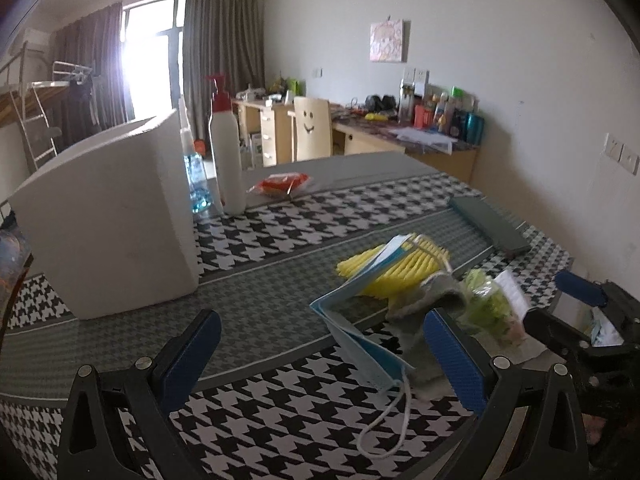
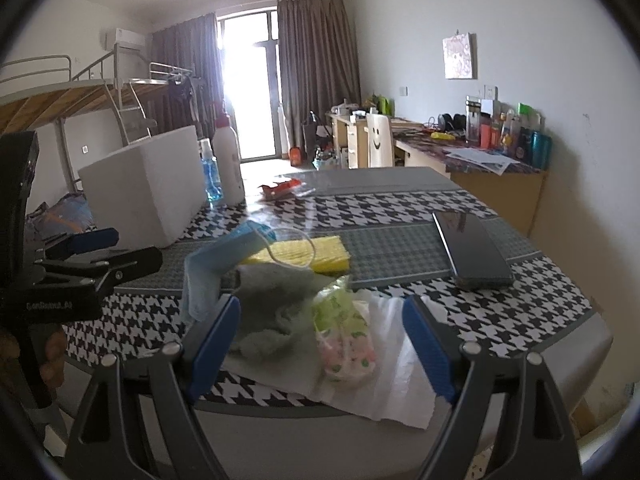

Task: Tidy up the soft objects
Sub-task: 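Grasp the blue face mask with the left tool while the right tool grasps the wipes packet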

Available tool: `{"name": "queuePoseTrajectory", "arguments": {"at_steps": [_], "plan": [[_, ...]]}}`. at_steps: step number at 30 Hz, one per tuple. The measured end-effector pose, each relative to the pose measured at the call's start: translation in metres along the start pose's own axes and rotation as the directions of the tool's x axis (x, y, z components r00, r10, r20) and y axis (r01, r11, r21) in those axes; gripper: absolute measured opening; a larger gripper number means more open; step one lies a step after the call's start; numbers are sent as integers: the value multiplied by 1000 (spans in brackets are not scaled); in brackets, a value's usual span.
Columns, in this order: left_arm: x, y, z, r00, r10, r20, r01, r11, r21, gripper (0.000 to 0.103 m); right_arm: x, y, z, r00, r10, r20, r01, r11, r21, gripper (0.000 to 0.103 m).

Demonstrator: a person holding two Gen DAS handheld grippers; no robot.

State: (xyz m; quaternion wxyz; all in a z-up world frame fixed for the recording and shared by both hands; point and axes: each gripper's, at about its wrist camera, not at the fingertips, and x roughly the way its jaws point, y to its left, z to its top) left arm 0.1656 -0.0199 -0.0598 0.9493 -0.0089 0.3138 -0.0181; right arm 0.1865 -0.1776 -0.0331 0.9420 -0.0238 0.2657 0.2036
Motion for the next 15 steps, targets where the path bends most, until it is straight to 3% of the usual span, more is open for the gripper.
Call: {"name": "queuePoseTrajectory", "arguments": {"at_steps": [4,11,15], "plan": [[13,-1,1,1000,-10,-29,9,1000,-5,94,6,-5,-2,1000,-6,-22,7,1000,5,86],[39,0,0,992,-41,-119,37,999,-33,67,19,-10,-6,998,-7,-58,8,1000,5,86],[46,1,-1,989,-50,-142,43,998,-54,66,24,-13,-7,997,-5,-71,6,1000,9,86]]}}
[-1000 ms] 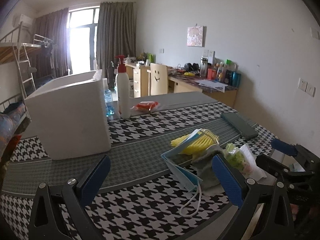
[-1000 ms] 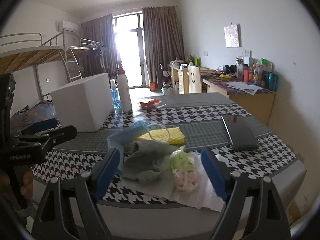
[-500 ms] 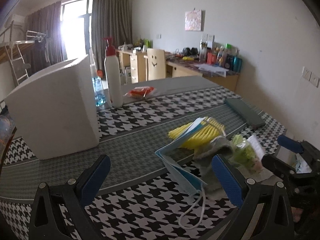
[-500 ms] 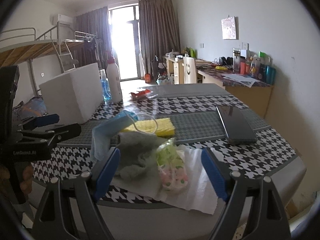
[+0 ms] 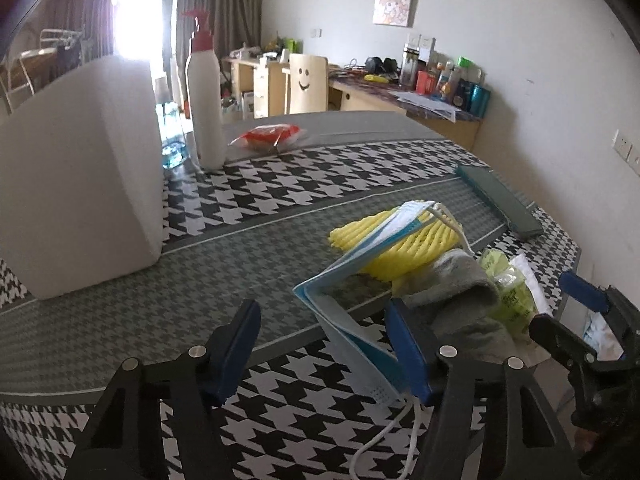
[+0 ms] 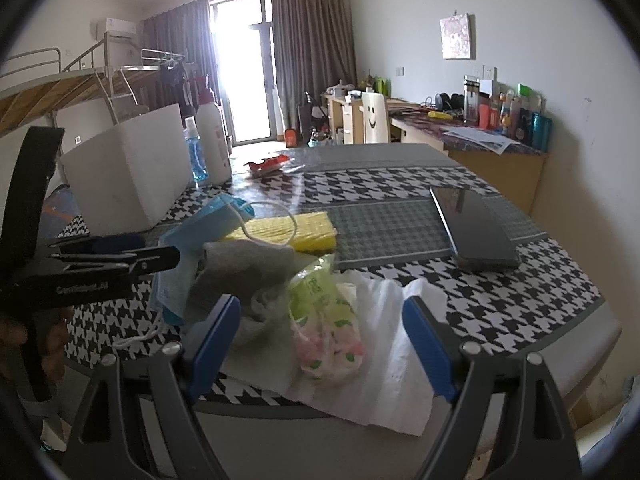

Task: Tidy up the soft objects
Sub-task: 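Grasp the blue face mask with the left tool while the right tool grasps the wipes packet, then lift the mask with the left tool while the right tool lifts the wipes packet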

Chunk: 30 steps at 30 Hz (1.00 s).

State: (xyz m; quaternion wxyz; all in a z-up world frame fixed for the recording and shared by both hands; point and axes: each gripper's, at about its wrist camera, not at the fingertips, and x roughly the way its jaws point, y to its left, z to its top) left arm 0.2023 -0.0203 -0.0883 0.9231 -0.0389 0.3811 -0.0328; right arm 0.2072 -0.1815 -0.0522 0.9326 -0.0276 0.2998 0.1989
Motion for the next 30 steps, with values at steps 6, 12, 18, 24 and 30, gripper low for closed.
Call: {"name": "queuePoseTrajectory", "arguments": {"at_steps": [6,12,18,24,30], "plan": [[9,-1,3,1000,-10,-25,10,1000,-6,49,12,-3,-2,999,1,-33,-1,1000,-1,86],[19,-1,3,998,-16,-62,16,1000,-9,30,22,-8,-2,998,14,-56,-14,1000,4,72],[24,-1,2,997,-21,-73,21,1000,-8,20,30,-9,-5,996,14,-87,-15,1000,-9,49],[20,1,2,997,-38,-67,36,999,-23,14,34,-9,-9,994,2,-111,-4,1000,-15,37],[2,1,6,997,-71,-22,71,997,-20,8,22,-11,-1,998,5,-69,-5,1000,2,30]]}}
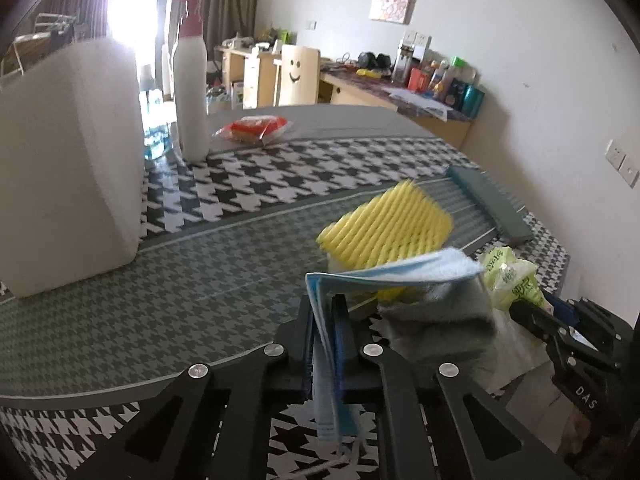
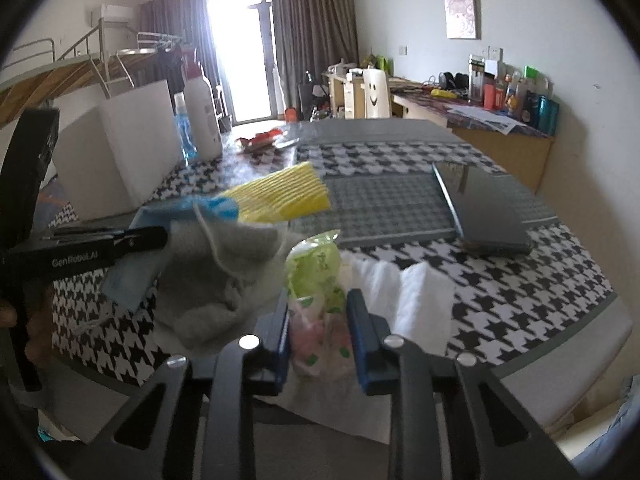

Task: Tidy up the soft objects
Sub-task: 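Lift the mask with the left tool while the right tool lifts the wipes packet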

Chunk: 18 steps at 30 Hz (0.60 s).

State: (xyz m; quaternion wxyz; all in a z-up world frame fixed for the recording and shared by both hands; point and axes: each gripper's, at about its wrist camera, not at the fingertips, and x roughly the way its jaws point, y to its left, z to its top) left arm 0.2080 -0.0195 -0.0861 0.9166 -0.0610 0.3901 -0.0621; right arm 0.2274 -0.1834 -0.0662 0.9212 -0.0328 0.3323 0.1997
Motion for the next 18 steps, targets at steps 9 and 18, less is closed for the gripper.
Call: {"name": "queuePoseTrajectory", "arguments": {"at_steps": [9,18], "plan": [[-32,3,7,997,-15,79,15,1000,-2,7,-15,8,9,999,10,40,-10,1000,-7,30],[-60,4,15,989,5,151,-6,1000,10,7,-34,20,20,995,28,91,-26,999,-23,30]]}}
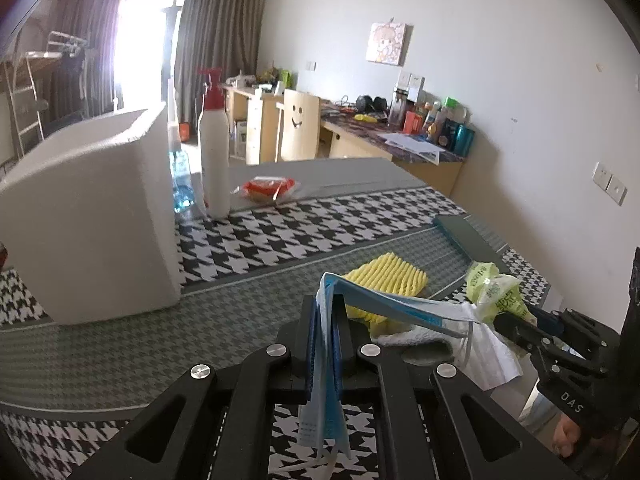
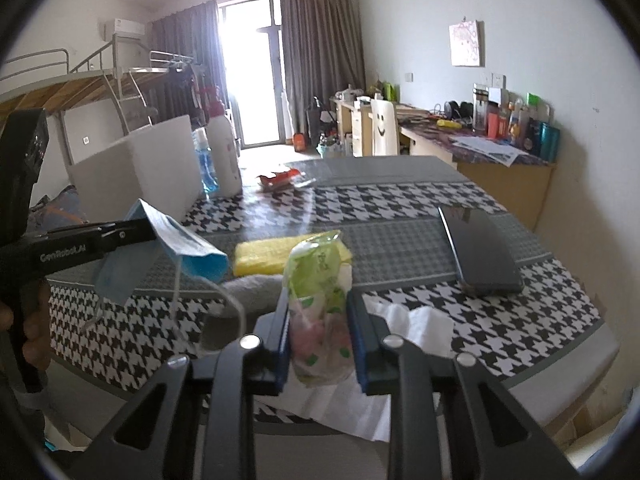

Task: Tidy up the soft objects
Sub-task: 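Lift the mask with the left tool while the right tool lifts the wipes packet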

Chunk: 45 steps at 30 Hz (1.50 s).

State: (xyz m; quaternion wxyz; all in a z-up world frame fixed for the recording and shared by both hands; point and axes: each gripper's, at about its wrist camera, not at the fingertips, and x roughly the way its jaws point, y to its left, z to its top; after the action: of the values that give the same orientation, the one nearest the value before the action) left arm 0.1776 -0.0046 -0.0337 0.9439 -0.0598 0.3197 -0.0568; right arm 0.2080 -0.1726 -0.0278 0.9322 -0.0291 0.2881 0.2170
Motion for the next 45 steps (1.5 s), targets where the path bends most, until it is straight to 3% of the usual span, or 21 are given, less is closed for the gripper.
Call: {"name": "queuePoseTrajectory", "arguments": {"at_steps": [13,45], "plan": [[-28,14,11,995,54,84,-55,998,14,7,-3,24,23,998,48,39,-46,998,-48,30],[-50,43,44,971,151,187,-157,987,16,7,9,52,74,986,115,120,-105,991,-89,30]]}}
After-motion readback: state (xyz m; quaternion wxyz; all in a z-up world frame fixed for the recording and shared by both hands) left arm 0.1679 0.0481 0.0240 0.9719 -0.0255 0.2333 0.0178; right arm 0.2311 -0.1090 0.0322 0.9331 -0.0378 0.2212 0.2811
